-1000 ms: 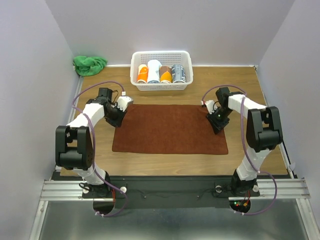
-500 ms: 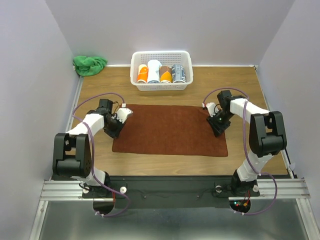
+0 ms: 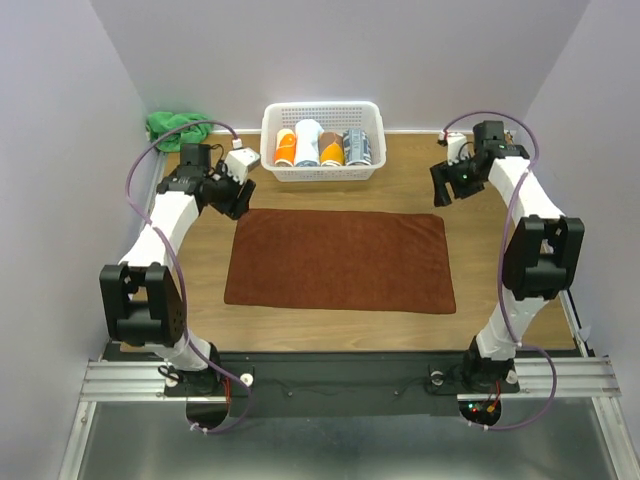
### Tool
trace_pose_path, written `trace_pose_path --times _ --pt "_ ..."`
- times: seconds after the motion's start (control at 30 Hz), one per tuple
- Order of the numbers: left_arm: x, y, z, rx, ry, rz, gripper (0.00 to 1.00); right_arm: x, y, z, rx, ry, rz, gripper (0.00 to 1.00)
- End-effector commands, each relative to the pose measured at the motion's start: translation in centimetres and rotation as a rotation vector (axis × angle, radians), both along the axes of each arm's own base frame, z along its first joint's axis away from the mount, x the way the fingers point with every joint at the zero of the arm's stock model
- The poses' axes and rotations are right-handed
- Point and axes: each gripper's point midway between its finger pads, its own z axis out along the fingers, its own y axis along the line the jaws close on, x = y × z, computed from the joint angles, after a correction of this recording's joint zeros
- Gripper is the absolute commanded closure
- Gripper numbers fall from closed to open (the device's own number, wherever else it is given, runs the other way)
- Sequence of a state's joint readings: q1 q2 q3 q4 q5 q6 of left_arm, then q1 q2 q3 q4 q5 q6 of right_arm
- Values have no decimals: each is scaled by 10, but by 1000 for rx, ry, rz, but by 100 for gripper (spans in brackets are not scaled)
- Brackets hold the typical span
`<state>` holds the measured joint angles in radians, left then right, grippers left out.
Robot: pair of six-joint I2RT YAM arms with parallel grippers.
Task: Roll the towels
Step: Fold the towel
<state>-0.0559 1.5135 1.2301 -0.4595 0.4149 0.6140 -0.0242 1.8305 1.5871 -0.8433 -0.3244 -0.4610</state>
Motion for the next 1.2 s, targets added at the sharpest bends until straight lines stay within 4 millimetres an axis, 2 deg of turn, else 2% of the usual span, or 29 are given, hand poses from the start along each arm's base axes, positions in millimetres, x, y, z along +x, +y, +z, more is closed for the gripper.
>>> trace_pose_path --times 0.0,0.03,0.07,0.1,0.17,0.2,0.37,0.53,0.7,0.8,0.87,0.9,1.0,1.17 --pt "33 -2 7 -121 -3 30 38 22 -21 -27 -2 54 -92 34" --pt "39 7 7 -135 -4 58 39 25 -22 -32 -3 61 -103 38" --pt "46 7 10 -147 -12 64 42 31 -22 -32 -2 56 -105 42" --pt "51 8 4 -160 2 77 43 32 -23 -45 0 85 -112 48" --pt "56 8 2 -163 3 85 43 38 -21 -51 17 95 -124 52" --pt "57 8 -3 -164 11 86 43 37 -20 -60 21 118 -127 53" --pt "57 16 -22 -128 20 108 43 30 -11 -74 71 164 -117 52" --pt "60 21 -41 -166 73 139 44 29 -7 -85 92 196 -128 53" --pt "69 26 -46 -242 102 179 44 29 -5 -93 107 217 -136 55" --pt "74 28 -52 -252 113 188 44 28 -2 -98 122 232 -132 63" --pt "78 28 -57 -260 122 195 44 27 2 -97 144 234 -118 73" --pt "79 27 -63 -266 138 200 44 26 2 -97 146 233 -114 82" --pt "83 25 -73 -280 166 205 45 27 3 -94 148 225 -106 99" --pt "95 25 -82 -292 179 212 52 28 3 -95 145 224 -104 99"
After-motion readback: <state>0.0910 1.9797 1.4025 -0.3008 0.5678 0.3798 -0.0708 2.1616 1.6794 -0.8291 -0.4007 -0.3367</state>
